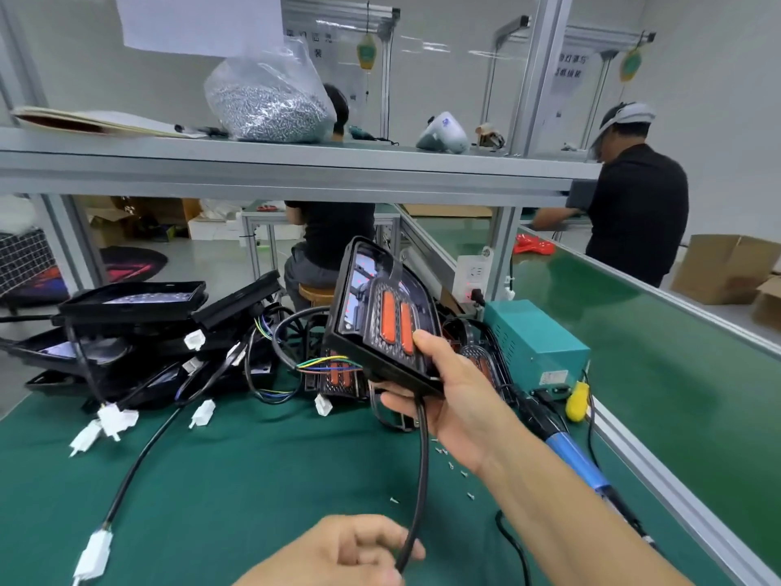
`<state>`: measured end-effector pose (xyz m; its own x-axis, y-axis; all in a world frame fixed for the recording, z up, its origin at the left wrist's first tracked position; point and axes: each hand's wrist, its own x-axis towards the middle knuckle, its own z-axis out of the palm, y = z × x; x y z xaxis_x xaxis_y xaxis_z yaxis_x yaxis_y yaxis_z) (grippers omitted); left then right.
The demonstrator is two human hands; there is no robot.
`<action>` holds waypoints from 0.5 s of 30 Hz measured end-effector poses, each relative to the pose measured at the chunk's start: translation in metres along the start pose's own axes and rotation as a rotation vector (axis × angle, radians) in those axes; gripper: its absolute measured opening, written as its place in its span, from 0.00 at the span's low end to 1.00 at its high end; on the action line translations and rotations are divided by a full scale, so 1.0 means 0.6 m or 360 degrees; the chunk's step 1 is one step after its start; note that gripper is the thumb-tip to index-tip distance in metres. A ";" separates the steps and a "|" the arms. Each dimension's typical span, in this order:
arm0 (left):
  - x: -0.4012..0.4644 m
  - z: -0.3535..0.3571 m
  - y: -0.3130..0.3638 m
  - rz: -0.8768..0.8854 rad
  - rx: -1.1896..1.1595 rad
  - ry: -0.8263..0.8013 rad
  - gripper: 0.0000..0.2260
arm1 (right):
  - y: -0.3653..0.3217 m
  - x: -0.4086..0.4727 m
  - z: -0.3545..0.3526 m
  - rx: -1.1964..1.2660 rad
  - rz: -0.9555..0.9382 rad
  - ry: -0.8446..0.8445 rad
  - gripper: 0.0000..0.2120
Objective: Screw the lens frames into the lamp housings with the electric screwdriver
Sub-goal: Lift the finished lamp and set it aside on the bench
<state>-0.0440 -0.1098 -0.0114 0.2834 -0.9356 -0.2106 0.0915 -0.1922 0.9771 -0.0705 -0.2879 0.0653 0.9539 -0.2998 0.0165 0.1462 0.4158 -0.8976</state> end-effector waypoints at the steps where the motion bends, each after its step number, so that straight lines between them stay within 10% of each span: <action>1: -0.005 -0.006 0.000 0.0001 0.0071 0.0069 0.09 | -0.005 -0.001 -0.005 -0.0006 0.0004 0.0003 0.17; 8: -0.008 -0.019 0.025 0.0386 0.0619 0.1302 0.13 | -0.027 -0.050 -0.048 -0.0173 0.0153 -0.0229 0.13; 15: 0.028 0.005 0.095 0.0487 -0.1195 0.0612 0.13 | -0.023 -0.088 -0.082 -0.0827 0.0119 0.0052 0.10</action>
<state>-0.0368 -0.1374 0.0407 0.6858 -0.7242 -0.0718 0.5213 0.4200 0.7429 -0.1356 -0.3204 0.0551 0.9469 -0.3154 -0.0622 -0.0793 -0.0414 -0.9960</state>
